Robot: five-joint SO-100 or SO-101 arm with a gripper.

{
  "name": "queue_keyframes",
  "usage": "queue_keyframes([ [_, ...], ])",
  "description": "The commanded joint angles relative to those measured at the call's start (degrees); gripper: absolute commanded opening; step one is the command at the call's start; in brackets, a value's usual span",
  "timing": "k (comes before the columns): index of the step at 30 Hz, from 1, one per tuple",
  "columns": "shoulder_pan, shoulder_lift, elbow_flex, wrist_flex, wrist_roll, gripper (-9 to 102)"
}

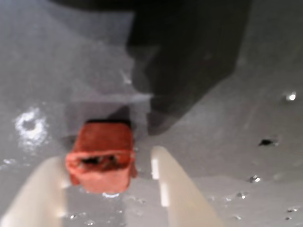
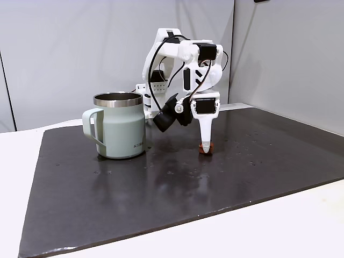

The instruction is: Grasp a cube and put it in the cup.

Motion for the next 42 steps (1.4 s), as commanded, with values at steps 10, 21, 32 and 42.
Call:
queue_keyframes([
  [10, 0.62, 0.44, -0.35, 0.53, -0.09, 4],
  [21, -1.58, 5.36, -11.51, 6.59, 0.44, 4],
  [32, -3.87, 17.93, -9.84, 6.24, 0.26, 4],
  [42, -4.66, 29.0, -6.86, 5.89, 0.18, 3],
])
